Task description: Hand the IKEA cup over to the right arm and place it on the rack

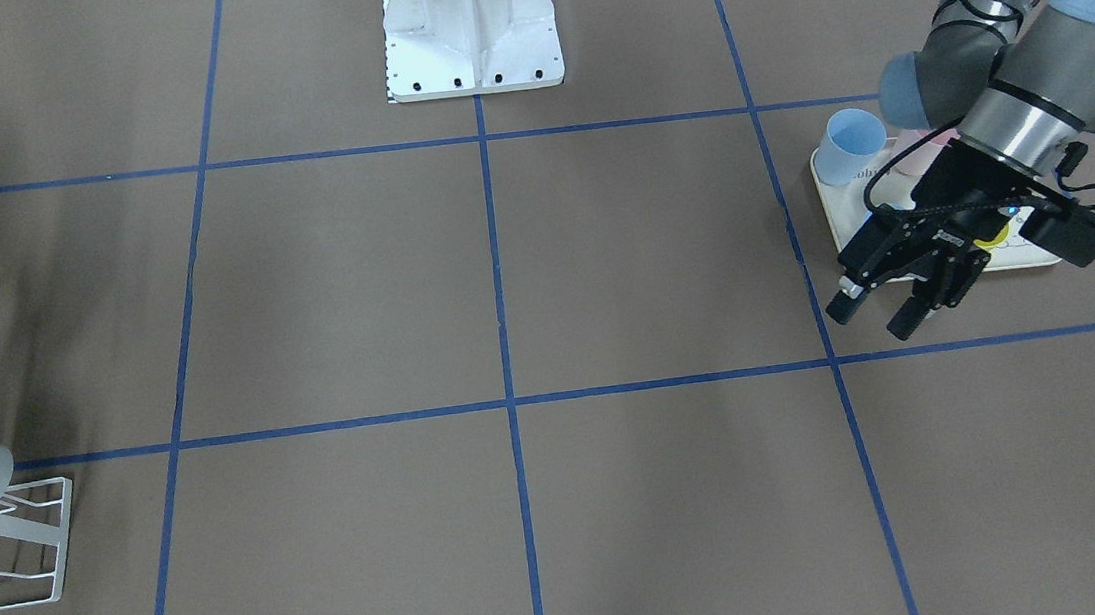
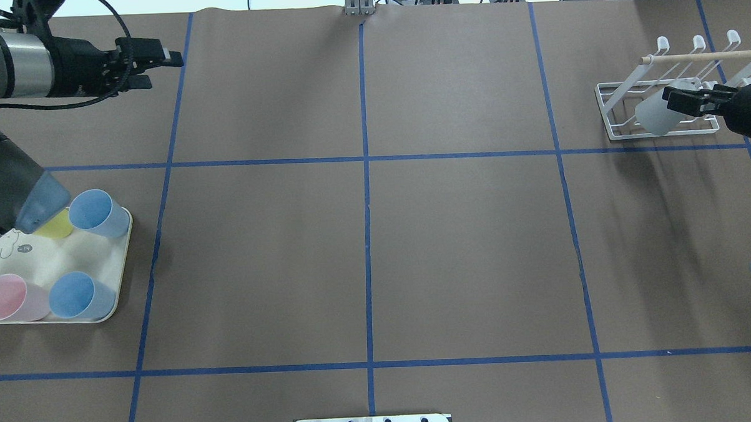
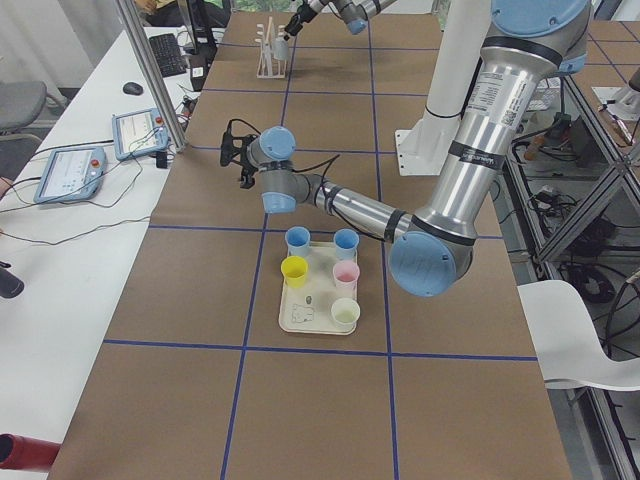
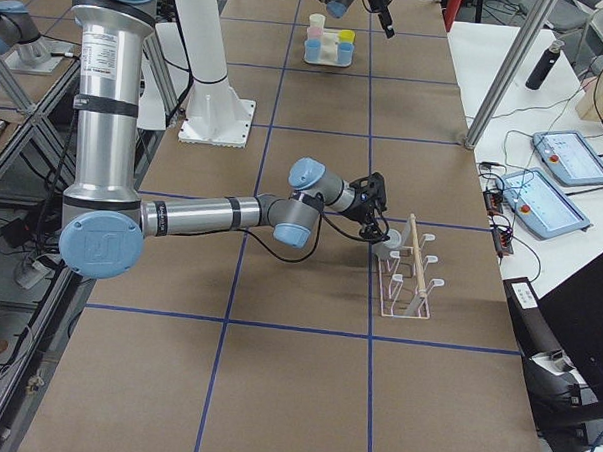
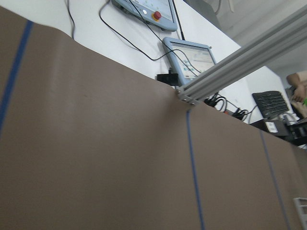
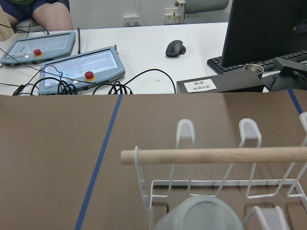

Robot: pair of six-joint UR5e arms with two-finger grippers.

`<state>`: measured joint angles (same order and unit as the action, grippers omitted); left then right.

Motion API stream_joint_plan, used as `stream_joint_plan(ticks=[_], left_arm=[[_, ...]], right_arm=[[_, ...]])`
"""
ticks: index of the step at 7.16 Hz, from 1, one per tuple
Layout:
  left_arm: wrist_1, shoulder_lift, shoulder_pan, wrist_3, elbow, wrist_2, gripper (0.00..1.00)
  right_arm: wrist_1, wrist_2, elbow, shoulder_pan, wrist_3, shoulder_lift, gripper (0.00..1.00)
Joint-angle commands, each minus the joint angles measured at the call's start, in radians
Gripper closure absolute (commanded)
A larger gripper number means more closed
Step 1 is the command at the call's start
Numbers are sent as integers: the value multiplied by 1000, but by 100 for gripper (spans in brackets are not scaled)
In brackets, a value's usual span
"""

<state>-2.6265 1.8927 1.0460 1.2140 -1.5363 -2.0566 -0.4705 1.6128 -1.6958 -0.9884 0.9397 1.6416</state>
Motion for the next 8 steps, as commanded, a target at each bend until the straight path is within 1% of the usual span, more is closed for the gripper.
stream_joint_plan(ticks=[1, 2, 3, 4, 5, 6, 7, 8], left_arm=[[178, -109, 106, -411, -8, -37, 0], [180, -207, 117, -532, -11, -52, 0], [200, -260, 130, -554, -19, -119, 0], [250, -317, 129, -559, -27, -163, 0], [262, -367, 128, -559, -57, -218, 0], [288, -406, 123, -559, -68, -226, 0], [293, -429, 112, -553, -67, -226, 2], [295, -431, 95, -547, -64, -226, 7]], right_arm=[[-7, 86, -45, -1, 2, 7, 1], [-8, 116, -47, -1, 2, 10, 1], [-8, 118, -51, -1, 2, 12, 1], [-10, 143, -64, 0, 4, 10, 1], [-26, 177, -86, 2, 16, 6, 1], [-36, 179, -97, 2, 19, -2, 1], [-37, 182, -102, 2, 21, -11, 1], [-37, 197, -101, 2, 21, -17, 1]])
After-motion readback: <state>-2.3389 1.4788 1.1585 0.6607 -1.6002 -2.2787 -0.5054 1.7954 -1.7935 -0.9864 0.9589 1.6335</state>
